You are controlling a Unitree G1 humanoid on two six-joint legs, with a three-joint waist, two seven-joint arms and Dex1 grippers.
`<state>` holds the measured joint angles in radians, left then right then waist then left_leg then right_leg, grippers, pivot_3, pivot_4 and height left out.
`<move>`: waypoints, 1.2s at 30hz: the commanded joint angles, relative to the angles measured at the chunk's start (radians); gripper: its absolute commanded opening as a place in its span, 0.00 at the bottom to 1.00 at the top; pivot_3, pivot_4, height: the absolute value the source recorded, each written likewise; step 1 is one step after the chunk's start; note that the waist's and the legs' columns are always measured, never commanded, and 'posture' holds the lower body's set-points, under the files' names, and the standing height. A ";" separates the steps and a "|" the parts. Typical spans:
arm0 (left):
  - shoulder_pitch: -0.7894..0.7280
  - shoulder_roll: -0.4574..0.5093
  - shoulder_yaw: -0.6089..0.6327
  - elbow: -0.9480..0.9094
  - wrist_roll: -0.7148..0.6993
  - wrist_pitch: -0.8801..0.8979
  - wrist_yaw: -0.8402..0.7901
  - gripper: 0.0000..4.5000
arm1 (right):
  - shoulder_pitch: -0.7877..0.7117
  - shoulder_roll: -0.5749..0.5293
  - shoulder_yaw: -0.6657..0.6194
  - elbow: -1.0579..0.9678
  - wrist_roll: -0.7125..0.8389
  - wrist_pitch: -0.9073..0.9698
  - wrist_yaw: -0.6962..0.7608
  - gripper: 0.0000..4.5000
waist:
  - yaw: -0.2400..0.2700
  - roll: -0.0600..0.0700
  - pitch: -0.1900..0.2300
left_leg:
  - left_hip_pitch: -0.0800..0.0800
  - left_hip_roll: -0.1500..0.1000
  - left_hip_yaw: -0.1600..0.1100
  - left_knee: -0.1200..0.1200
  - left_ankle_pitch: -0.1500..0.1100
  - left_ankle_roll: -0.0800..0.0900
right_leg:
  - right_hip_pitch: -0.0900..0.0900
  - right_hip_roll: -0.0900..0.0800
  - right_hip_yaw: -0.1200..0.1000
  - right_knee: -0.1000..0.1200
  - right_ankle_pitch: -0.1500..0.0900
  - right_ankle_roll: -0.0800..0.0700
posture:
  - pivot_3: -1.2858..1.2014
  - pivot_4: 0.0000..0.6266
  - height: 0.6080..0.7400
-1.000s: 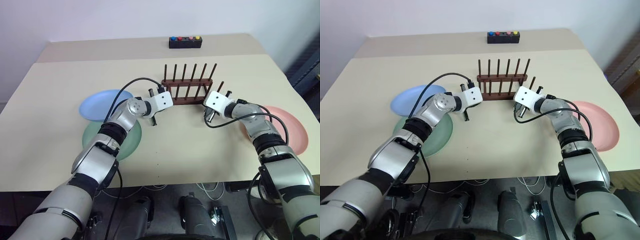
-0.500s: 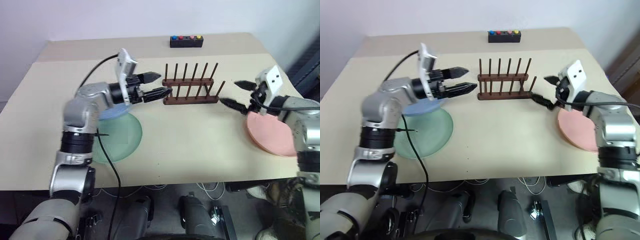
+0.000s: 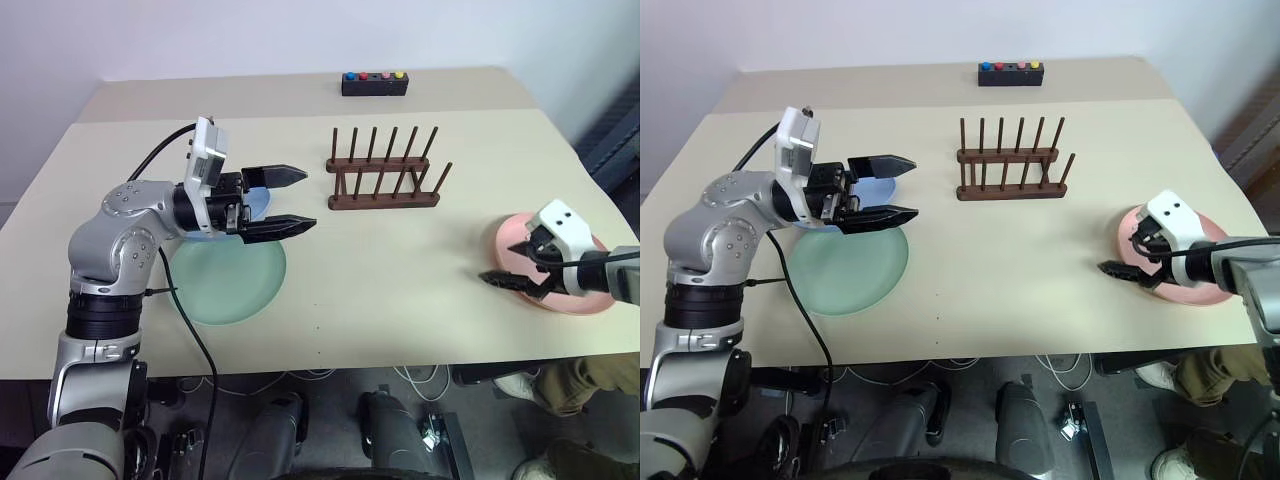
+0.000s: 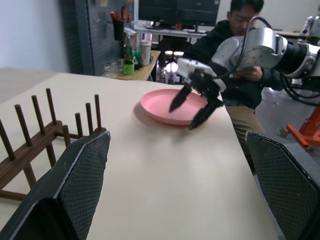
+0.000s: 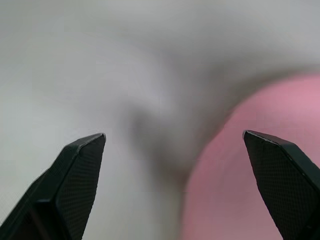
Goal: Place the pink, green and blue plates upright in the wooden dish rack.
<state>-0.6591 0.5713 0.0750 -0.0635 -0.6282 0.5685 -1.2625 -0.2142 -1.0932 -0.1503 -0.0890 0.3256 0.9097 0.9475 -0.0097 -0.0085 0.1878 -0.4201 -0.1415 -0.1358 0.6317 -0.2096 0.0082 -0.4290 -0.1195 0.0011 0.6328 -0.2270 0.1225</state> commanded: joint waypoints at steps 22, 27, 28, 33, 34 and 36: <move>0.031 0.017 0.040 -0.020 -0.023 -0.127 0.036 1.00 | -0.240 0.021 0.038 0.277 -0.194 -0.308 -0.162 0.02 | -0.004 -0.001 -0.001 | 0.002 0.001 0.002 0.000 0.000 0.001 | 0.002 0.000 0.000 -0.001 0.000 0.000 | 0.52 0.24 1.00; 0.029 0.011 0.033 -0.001 -0.004 -0.159 0.060 1.00 | -0.513 0.153 -0.094 0.442 -0.086 -0.405 -0.253 0.02 | -0.007 0.000 0.000 | 0.002 0.001 0.003 -0.001 0.000 0.000 | 0.001 0.000 0.001 -0.001 0.000 0.000 | 0.52 0.24 1.00; 0.031 0.010 0.032 -0.003 -0.004 -0.161 0.063 1.00 | -0.557 0.181 -0.126 0.449 -0.043 -0.403 -0.245 0.02 | -0.007 0.000 0.000 | 0.002 0.001 0.003 -0.002 0.000 0.000 | 0.001 0.001 0.001 -0.001 0.000 0.000 | 0.52 0.24 1.00; 0.036 0.003 0.026 -0.014 -0.006 -0.163 0.084 1.00 | -0.737 0.310 -0.279 0.489 0.191 -0.322 -0.209 0.02 | -0.004 0.000 0.000 | 0.002 0.001 0.002 -0.002 0.002 -0.004 | 0.001 0.001 0.002 -0.002 0.000 0.000 | 0.52 0.24 1.00; 0.037 0.004 0.028 -0.018 -0.009 -0.160 0.086 1.00 | -0.784 0.339 -0.312 0.506 0.258 -0.274 -0.206 0.02 | -0.002 0.000 0.000 | 0.002 0.001 0.002 -0.002 0.002 -0.004 | 0.001 0.001 0.002 -0.002 0.000 0.000 | 0.52 0.24 1.00; 0.041 0.012 0.037 -0.029 -0.027 -0.142 0.086 1.00 | -0.869 0.380 -0.365 0.566 0.359 -0.196 -0.208 0.02 | -0.002 0.000 0.000 | 0.002 0.001 0.002 -0.002 0.002 -0.004 | 0.002 0.001 0.001 -0.002 0.000 0.000 | 0.52 0.24 1.00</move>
<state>-0.6140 0.5748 0.0939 -0.0541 -0.6347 0.4268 -1.1770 -1.0306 -0.7116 -0.4541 0.4631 0.5981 0.6716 0.7347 -0.0115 -0.0085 0.1881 -0.4182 -0.1410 -0.1337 0.6300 -0.2076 0.0050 -0.4272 -0.1190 0.0026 0.6305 -0.2268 0.1224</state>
